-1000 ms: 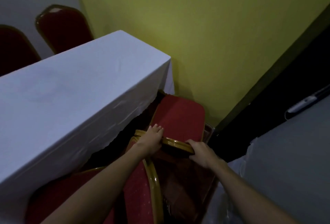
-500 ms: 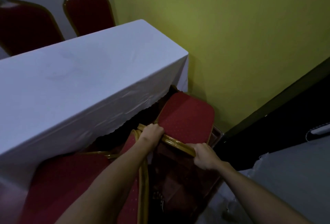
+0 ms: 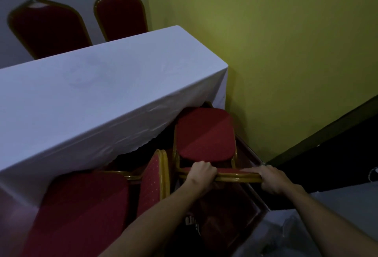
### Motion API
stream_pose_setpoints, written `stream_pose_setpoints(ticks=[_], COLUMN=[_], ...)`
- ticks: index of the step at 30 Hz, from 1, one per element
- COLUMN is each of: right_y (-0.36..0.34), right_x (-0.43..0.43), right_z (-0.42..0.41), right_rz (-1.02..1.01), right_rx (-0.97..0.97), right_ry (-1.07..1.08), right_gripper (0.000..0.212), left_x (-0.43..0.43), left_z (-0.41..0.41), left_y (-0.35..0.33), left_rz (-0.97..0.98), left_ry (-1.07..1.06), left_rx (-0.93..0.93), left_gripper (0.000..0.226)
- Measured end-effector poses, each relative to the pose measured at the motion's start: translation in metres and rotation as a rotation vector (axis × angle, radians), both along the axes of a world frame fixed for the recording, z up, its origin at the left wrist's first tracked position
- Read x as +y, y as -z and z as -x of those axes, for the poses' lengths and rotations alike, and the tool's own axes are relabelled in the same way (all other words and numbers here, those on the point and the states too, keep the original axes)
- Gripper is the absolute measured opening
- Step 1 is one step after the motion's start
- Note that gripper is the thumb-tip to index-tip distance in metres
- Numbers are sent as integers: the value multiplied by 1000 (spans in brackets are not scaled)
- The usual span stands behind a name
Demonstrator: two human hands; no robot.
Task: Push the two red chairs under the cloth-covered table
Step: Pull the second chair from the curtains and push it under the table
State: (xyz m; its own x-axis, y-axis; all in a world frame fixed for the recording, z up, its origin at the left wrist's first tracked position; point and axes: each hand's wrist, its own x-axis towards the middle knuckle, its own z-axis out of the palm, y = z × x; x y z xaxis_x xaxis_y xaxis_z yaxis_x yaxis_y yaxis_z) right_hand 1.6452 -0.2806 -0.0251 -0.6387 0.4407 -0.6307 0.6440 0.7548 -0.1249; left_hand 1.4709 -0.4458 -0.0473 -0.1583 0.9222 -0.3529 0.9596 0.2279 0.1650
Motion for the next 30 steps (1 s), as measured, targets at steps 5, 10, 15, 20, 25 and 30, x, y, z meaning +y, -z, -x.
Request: stream_pose_setpoints(ticks=[5, 10, 15, 20, 25, 30], right_y=[5, 5, 8, 12, 11, 11], right_x=[52, 97, 123, 144, 162, 188], right_z=[24, 73, 112, 131, 148, 147], right_rz=[-22, -168, -193, -236, -252, -148], right_rx=[96, 147, 180, 191, 206, 279], right_ry=[-175, -289, -346, -360, -344, -277], right_gripper=[72, 75, 69, 60, 59, 54], left_x=[16, 25, 39, 61, 84, 112], left_z=[-6, 10, 34, 57, 79, 78], left_y=[3, 6, 3, 1, 4, 3], left_rz=[-8, -55, -69, -40, -34, -57], left_ry=[-84, -206, -253, -292, -340, -330], left_rx=[-13, -116, -215, -217, -182, -217], left_gripper=[21, 29, 43, 52, 58, 57])
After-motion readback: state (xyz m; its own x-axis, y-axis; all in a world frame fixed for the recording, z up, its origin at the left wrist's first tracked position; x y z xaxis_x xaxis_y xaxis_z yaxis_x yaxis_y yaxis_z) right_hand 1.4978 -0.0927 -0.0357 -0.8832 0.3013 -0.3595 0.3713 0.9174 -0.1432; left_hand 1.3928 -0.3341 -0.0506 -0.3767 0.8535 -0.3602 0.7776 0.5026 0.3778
